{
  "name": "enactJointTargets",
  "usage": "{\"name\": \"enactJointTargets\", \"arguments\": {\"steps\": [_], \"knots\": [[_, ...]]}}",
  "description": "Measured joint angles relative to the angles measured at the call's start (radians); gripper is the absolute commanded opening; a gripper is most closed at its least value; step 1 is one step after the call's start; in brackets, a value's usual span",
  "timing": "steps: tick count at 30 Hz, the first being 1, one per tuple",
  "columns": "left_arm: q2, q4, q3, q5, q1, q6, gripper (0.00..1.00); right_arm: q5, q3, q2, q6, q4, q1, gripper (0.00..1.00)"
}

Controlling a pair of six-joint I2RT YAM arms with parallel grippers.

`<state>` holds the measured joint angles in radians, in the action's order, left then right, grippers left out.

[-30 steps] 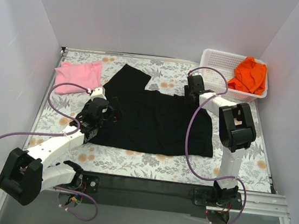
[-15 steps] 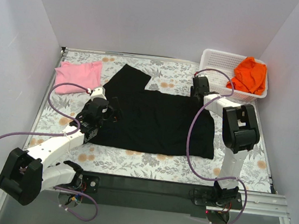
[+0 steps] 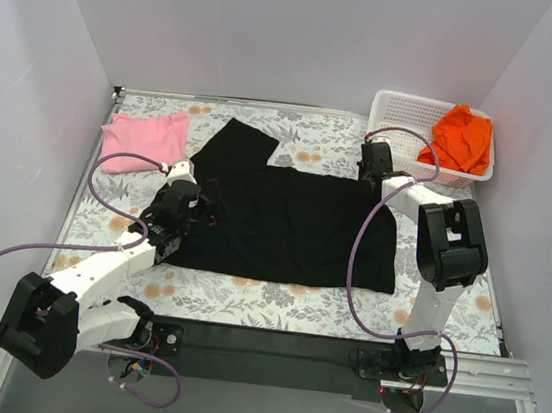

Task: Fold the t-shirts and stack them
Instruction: Fold the tshirt

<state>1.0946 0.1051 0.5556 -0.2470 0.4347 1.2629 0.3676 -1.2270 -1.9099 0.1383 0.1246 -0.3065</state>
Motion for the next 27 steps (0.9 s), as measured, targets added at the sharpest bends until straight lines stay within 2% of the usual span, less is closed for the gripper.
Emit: {"name": "enactJointTargets", "arguments": {"steps": [3,10,14,19,27], "knots": [[0.0,0.0,0.0,0.0,0.0,0.0,0.96,-0.001,0.0,0.005,0.0,-0.001,0.007,0.01],[0.01,-0.004,0.003,0.0,0.0,-0.001,0.96,-0.004,0.034,0.009,-0.015,-0.004,0.018,0.01],[0.093,0.0,0.069,0.0,0.0,-0.014,0.97,-0.004,0.075,0.051,-0.027,-0.002,0.019,0.01],[0.297,-0.005,0.287,-0.009,-0.001,-0.049,0.97,-0.004,0.121,0.154,-0.034,-0.003,0.021,0.01],[0.737,-0.005,0.725,-0.027,-0.001,-0.137,0.95,-0.023,0.151,0.258,-0.033,-0.014,0.029,0.01]]}}
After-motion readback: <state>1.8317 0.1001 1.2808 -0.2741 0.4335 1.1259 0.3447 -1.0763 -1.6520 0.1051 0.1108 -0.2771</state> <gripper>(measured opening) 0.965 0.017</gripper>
